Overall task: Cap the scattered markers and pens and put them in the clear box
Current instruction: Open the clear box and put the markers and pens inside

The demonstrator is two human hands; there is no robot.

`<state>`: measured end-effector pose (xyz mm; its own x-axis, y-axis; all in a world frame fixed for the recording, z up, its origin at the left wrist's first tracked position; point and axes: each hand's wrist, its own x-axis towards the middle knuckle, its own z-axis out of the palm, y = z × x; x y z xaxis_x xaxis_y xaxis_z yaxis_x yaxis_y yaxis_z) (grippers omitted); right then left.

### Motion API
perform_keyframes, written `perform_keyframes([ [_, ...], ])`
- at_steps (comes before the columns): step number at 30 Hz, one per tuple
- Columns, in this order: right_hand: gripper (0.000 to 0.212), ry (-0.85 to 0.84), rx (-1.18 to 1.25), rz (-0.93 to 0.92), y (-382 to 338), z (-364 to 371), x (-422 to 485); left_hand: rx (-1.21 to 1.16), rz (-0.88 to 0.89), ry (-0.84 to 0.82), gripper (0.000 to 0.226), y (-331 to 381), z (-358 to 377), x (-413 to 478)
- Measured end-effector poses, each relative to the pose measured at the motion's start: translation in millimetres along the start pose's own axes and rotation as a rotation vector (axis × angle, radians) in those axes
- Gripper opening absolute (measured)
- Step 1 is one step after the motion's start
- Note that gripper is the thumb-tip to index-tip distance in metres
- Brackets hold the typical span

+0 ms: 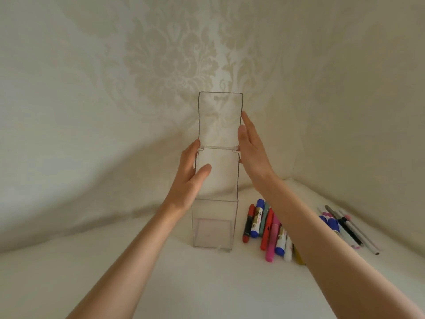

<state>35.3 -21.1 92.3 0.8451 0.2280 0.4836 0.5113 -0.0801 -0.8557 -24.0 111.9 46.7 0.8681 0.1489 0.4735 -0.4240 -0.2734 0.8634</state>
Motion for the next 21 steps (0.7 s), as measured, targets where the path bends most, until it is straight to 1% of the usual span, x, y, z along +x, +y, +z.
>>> perform_keyframes([
  [3,0.048,-0.018,-0.012,0.024,2,0,-1,0.051,0.028,-0.034,0.065,-3,2,-7],
  [5,0.050,-0.039,-0.079,0.054,1,-10,-2,0.109,0.022,-0.036,0.061,-2,0,-8],
  [6,0.049,-0.031,-0.135,0.078,1,-21,-4,0.172,0.050,-0.023,0.060,0,-1,-11],
  [8,0.041,-0.005,-0.256,0.143,6,-51,-13,0.293,0.221,0.007,0.057,9,-1,-23],
  [9,0.035,-0.005,-0.319,0.187,10,-70,-21,0.319,0.310,-0.003,0.053,15,2,-32],
  [10,0.030,-0.013,-0.393,0.244,18,-89,-32,0.322,0.361,-0.033,0.046,17,9,-43],
  [11,0.026,-0.023,-0.467,0.309,29,-108,-45,0.302,0.368,-0.089,0.039,18,19,-55],
  [13,0.019,-0.031,-0.592,0.469,54,-141,-74,0.270,0.290,-0.239,0.028,15,45,-74],
  [15,0.016,0.001,-0.697,0.620,77,-165,-100,0.272,0.144,-0.354,0.023,1,75,-81],
  [16,0.016,0.025,-0.746,0.673,85,-173,-111,0.290,0.065,-0.357,0.024,-10,89,-79],
  [18,0.020,0.051,-0.841,0.724,98,-180,-125,0.354,-0.041,-0.267,0.027,-30,110,-69],
  [19,0.023,0.073,-0.879,0.723,104,-179,-129,0.392,-0.080,-0.222,0.029,-38,118,-63],
  [21,0.035,0.135,-0.930,0.692,115,-174,-131,0.480,-0.146,-0.185,0.033,-51,130,-52],
])
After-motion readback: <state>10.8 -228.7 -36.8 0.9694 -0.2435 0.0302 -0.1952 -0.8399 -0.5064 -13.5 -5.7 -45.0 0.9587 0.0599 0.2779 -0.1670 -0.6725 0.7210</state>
